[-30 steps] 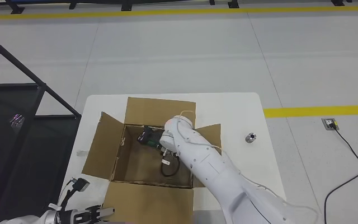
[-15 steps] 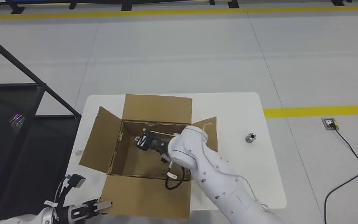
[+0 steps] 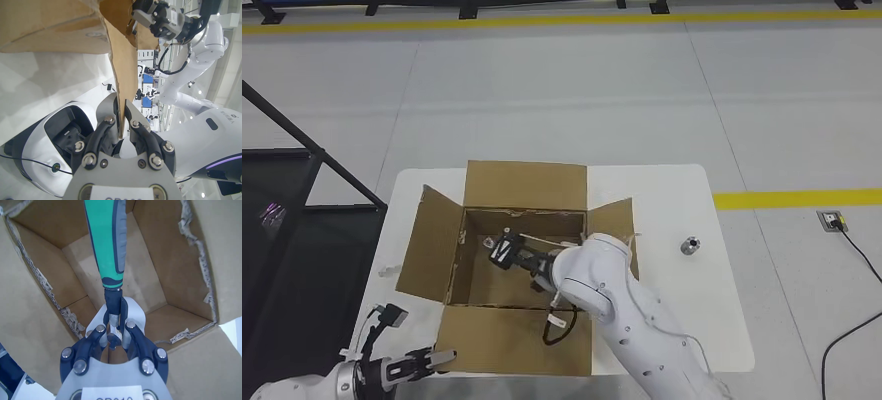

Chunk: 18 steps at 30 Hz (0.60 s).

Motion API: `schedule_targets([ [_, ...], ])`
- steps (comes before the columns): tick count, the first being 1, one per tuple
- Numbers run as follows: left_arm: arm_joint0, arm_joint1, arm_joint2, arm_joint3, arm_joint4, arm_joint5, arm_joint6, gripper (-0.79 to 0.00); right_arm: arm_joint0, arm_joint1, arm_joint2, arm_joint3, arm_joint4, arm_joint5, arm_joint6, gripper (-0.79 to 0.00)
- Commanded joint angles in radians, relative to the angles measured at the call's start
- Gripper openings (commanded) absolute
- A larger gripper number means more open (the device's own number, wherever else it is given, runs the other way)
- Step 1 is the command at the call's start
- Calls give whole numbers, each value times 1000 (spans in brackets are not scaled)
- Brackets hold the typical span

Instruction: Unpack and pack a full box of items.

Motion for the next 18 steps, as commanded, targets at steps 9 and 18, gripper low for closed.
schedule_targets([
  [9, -7, -2, -11, 15, -23, 6, -40, 0, -168, 46, 188, -411, -102, 97, 19, -785],
  [18, -7, -5, -17, 50, -55, -13, -94, 0, -338, 82, 485, -650, -167, 221, 135, -785],
])
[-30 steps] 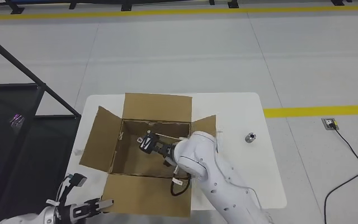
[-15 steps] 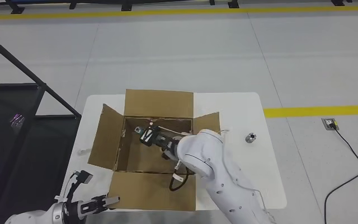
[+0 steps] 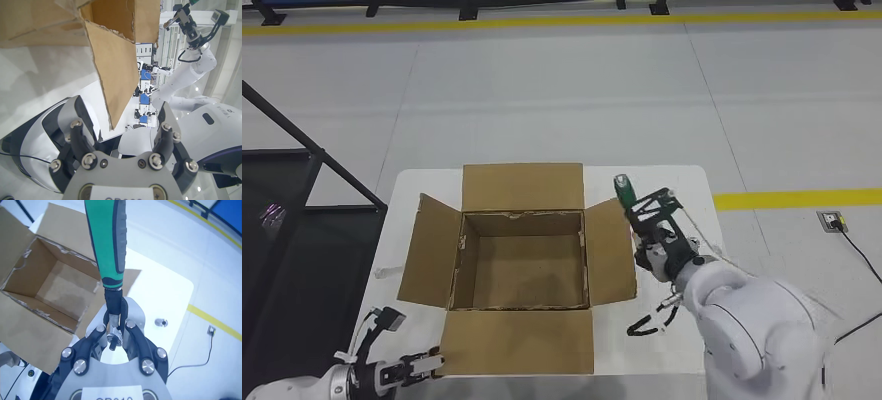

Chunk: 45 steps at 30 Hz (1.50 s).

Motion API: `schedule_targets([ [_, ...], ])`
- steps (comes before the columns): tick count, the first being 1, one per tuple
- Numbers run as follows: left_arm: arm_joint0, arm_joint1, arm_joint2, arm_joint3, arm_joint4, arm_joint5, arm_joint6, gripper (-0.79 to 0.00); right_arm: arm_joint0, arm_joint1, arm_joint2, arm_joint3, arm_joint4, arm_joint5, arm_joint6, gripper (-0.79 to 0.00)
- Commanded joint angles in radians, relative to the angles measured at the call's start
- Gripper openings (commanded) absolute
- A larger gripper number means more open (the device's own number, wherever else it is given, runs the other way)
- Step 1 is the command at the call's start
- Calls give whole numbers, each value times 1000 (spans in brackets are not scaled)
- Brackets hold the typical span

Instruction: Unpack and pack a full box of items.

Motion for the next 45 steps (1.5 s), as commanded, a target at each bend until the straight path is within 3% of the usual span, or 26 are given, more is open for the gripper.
schedule_targets([
  [1, -2, -1, -1, 11, -11, 0, -8, 0, 9, 4, 54, 44, 5, 27, 31, -785],
  [8, -13, -4, -7, 36, -35, -1, -24, 0, 155, 25, 168, 477, -30, 52, 134, -785],
  [15, -15, -6, -14, 39, -35, 2, -23, 0, 262, 45, 197, 829, -4, -26, 90, -785],
  [20, -18, -8, -18, 36, -24, 13, -21, 0, 282, 56, 192, 931, -10, -42, 83, -785],
  [39, -23, -14, -27, 35, -11, 16, -14, 0, 340, 78, 131, 1086, -6, -10, 45, -785],
  [40, -22, -15, -29, 37, -13, 15, -15, 0, 344, 79, 126, 1093, -6, -6, 44, -745],
  [43, -18, -15, -34, 40, -14, 10, -17, 0, 353, 81, 113, 1107, -3, -1, 42, -517],
  [45, -16, -16, -36, 41, -16, 10, -16, 0, 355, 82, 109, 1112, 1, 3, 42, -471],
])
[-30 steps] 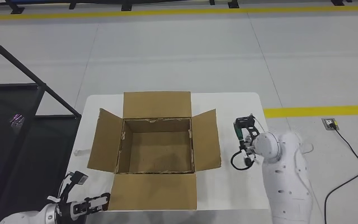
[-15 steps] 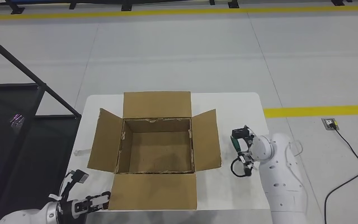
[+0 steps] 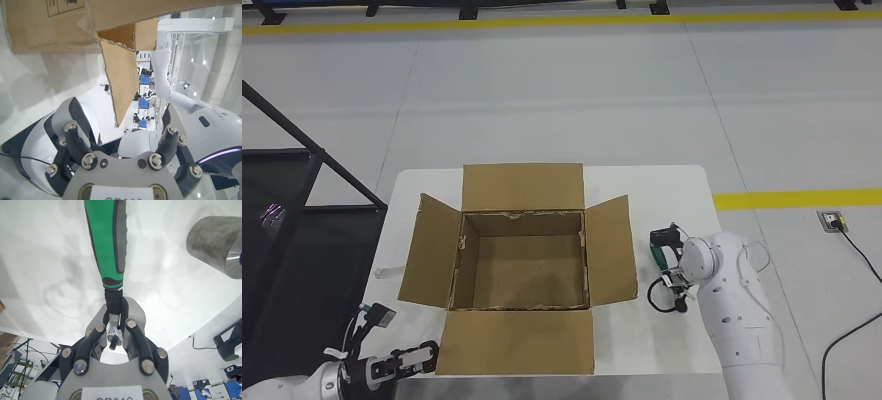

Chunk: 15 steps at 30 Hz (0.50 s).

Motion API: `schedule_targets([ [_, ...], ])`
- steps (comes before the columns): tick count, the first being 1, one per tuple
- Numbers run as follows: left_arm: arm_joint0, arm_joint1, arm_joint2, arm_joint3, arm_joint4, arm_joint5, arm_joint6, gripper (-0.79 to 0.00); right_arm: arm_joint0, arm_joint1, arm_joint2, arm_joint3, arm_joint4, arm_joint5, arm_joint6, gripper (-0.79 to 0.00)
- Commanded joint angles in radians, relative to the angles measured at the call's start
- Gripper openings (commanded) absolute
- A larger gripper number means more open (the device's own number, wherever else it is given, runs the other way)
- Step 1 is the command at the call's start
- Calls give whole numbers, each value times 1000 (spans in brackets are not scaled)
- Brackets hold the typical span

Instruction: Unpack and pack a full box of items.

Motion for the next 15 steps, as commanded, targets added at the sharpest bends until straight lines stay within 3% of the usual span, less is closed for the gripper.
schedule_targets([
  [1, 2, -1, -2, 0, -1, 0, 0, 0, 1, 2, -4, 3, 3, 3, 0, -471],
  [6, 7, -2, -6, -3, 1, -2, -3, 0, -7, 7, -11, -11, 15, 14, -11, -422],
  [10, 12, -3, -11, -5, 2, -5, -5, 0, -48, 14, 19, -127, 61, 39, -53, -369],
  [12, 15, -4, -14, -9, 2, -5, -5, 0, -94, 19, 56, -244, 117, 40, -78, -62],
  [13, 17, -4, -15, -11, 3, -6, -5, 0, -122, 22, 71, -314, 145, 35, -86, 0],
  [15, 20, -4, -18, -15, 5, -5, -5, 0, -180, 26, 95, -458, 205, 24, -94, 0],
])
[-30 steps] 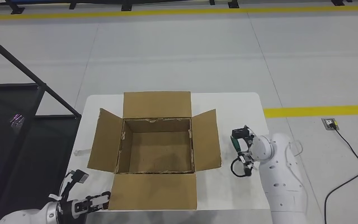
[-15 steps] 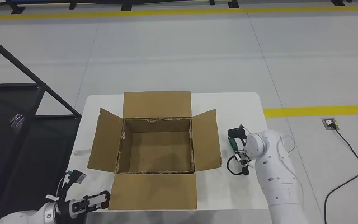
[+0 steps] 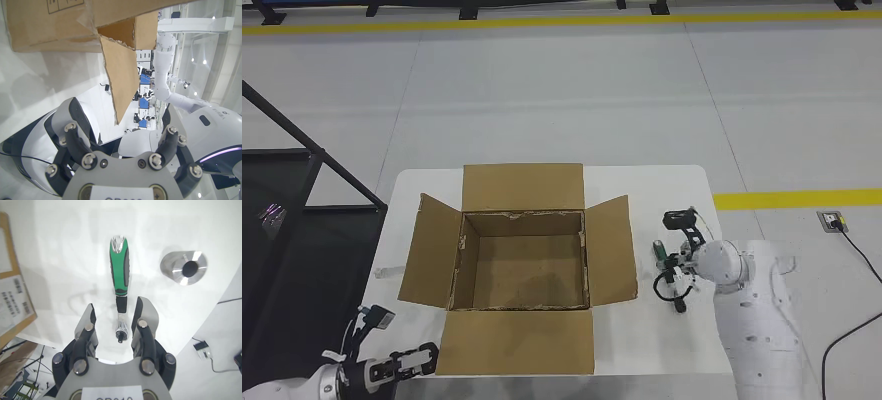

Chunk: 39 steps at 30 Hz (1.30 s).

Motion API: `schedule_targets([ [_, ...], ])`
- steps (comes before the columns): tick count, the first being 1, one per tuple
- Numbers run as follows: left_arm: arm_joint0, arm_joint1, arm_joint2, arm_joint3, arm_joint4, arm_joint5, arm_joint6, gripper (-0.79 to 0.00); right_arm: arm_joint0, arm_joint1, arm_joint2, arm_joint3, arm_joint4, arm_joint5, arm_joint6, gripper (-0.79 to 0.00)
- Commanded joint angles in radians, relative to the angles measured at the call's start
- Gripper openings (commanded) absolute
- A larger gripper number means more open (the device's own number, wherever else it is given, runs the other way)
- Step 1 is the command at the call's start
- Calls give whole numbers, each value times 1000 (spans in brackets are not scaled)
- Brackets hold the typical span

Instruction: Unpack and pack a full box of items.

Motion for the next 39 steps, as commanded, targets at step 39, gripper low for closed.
schedule_targets([
  [39, 82, -12, -67, -28, -52, -44, 73, 0, -15, 39, -160, -214, 583, 65, 1, 0],
])
